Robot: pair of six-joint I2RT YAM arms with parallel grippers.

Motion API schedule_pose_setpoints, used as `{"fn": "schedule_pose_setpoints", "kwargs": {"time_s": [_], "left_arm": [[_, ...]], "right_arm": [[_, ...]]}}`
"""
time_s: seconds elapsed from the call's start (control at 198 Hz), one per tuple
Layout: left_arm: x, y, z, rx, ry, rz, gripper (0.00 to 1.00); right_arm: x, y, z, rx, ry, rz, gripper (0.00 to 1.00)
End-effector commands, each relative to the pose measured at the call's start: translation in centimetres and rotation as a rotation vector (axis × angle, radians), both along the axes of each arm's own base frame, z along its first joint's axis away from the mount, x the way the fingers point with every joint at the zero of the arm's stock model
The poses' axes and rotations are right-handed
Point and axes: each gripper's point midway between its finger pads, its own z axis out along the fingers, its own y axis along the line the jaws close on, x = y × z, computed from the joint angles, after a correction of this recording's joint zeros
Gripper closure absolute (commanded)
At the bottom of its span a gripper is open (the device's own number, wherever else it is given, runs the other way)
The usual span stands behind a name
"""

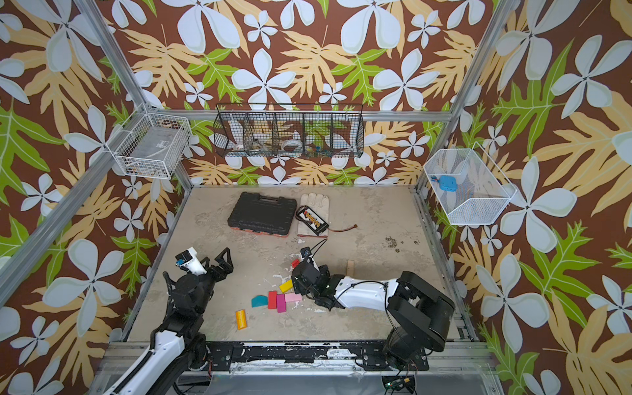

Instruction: Build the wood block tower

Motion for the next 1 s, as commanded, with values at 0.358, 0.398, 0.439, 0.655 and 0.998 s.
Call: {"fn": "schedule_pose_setpoints", "kwargs": {"time_s": [0.358, 0.398, 0.439, 0.655, 0.998], "left_arm": [[0.9, -0.9, -0.2, 0.014, 0.025, -0.047, 0.00], [0.9, -1.0, -0.2, 0.014, 0.027, -0.049, 0.00], [0.9, -1.0, -0.2, 0.013, 0.025, -0.051, 0.00], [0.9, -1.0, -0.2, 0.013, 0.023, -0.051, 0.00], [0.9, -1.0, -0.1, 0.012, 0.021, -0.054, 0.00]], "right_arm": [[2.4, -0.8, -2.5, -0.076, 0.061, -0.059, 0.20], [2.6, -0.8, -2.6, -0.082, 0.060, -0.059, 0.20], [2.7, -0.8, -2.6, -0.088, 0.059, -0.062, 0.20], [2.9, -1.3, -2.3, -0.099, 0.044, -0.082, 0.20], [2.6, -3.9, 0.4, -0.068, -0.027, -0.126, 0.24]]}}
